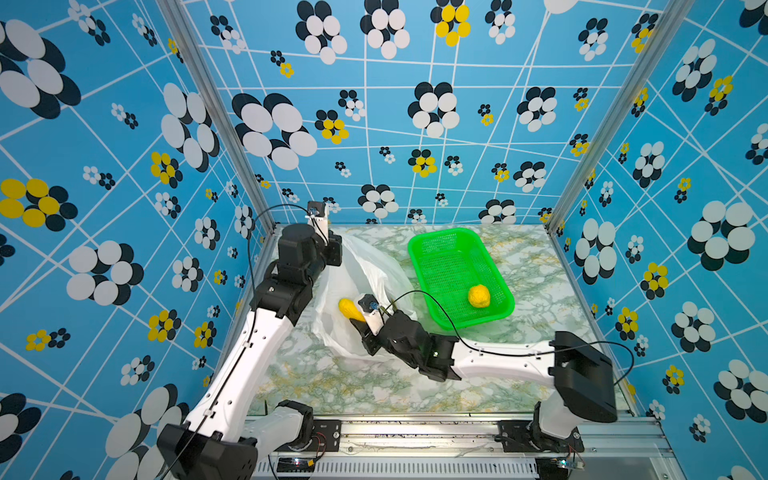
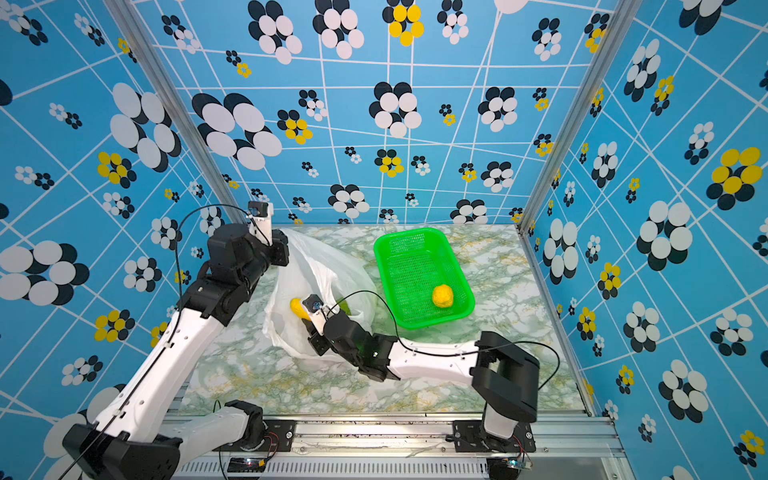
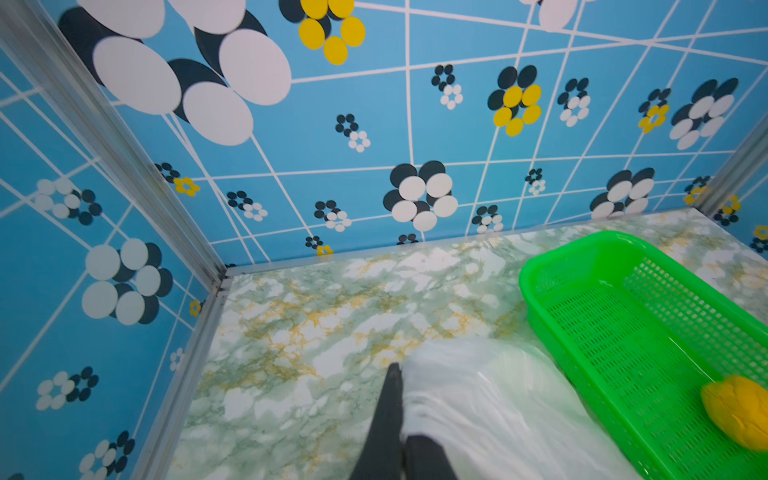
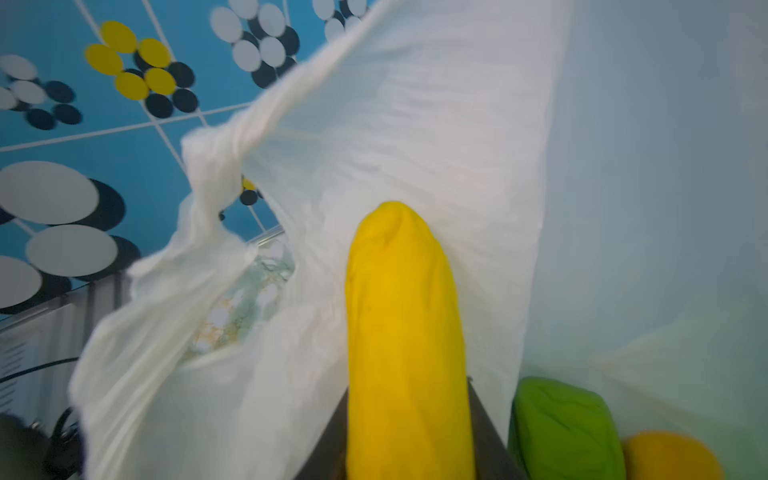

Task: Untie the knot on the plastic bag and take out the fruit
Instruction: 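Lift the long yellow fruit up out of the bag mouth with the right gripper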

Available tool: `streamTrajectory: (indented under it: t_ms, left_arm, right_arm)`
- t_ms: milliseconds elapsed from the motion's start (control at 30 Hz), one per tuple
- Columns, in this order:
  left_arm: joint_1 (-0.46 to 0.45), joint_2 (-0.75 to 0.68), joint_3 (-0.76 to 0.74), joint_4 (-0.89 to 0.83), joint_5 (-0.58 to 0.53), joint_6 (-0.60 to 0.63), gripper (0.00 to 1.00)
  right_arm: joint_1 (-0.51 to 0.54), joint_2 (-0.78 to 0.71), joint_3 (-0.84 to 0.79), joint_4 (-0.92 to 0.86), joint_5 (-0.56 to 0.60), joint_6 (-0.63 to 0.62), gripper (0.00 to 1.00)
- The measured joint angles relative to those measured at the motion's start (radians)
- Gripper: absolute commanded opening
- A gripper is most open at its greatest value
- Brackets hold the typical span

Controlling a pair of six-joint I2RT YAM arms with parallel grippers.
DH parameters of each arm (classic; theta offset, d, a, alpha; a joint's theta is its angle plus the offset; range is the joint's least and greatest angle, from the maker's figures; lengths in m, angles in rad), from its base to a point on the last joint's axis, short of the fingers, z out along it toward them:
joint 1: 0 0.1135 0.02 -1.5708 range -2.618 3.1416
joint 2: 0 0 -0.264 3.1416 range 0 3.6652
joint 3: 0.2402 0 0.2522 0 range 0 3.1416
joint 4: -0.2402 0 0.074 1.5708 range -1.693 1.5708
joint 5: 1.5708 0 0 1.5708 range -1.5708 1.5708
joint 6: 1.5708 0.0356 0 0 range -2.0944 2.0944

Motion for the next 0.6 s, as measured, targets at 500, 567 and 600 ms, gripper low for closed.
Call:
streamTrajectory:
  t_ms: [500, 567, 600]
  left_arm:
    - [-0.178, -0.348, -0.292, -0.058, -0.006, 0.01, 0.0]
    - [-0.18, -0.37, -0.39, -0.059, -0.024, -0.006, 0.0]
    - [-0.179, -0.369, -0.425, -0.062, -0.034, -0.013, 0.0]
  right_arm:
    - [-0.039, 0.021, 0.111, -0.021, -0.087, 0.014, 0.3]
    - [-0.039, 0.008, 0.07, -0.008, -0.079, 0.011, 0.29]
    - [-0.039, 0.006, 0.051, 0.0, -0.07, 0.01, 0.3]
